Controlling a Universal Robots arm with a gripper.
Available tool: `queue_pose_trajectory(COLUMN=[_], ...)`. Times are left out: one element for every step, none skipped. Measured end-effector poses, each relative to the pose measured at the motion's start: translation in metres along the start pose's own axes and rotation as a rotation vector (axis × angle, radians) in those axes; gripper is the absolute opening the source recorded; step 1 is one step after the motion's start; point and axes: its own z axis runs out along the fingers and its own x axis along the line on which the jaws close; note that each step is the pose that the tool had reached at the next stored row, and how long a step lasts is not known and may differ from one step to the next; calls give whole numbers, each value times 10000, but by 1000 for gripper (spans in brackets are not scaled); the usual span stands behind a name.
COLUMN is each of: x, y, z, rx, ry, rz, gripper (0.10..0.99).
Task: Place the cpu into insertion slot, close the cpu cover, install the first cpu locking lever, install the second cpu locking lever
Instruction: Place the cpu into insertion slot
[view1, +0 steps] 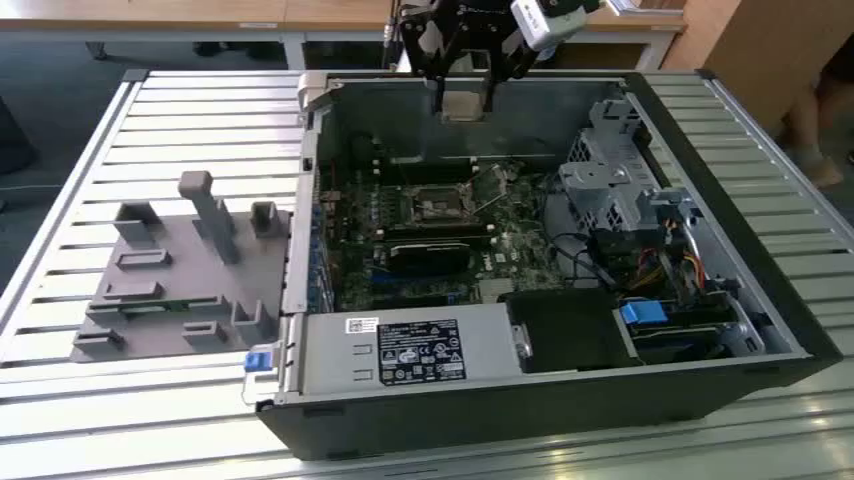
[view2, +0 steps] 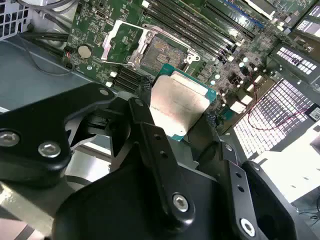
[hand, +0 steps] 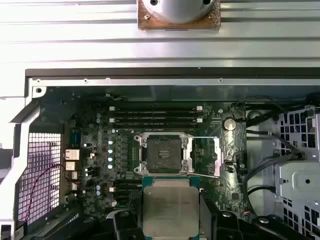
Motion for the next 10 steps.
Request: queue_pose_trajectory(x=[0,0,0,0,0,0,0,0,-1,-1], y=[0,0,0,0,0,0,0,0,0,0], z=[0,0,0,0,0,0,0,0,0,0], rx=[0,0,0,1,0,0,0,0,-1,-2], ry=[0,0,0,0,0,0,0,-2,-5,-9], rz=[-1,0,0,0,0,0,5,21,57,104], gripper=[541,541,541,541,541,541,541,541,541,541])
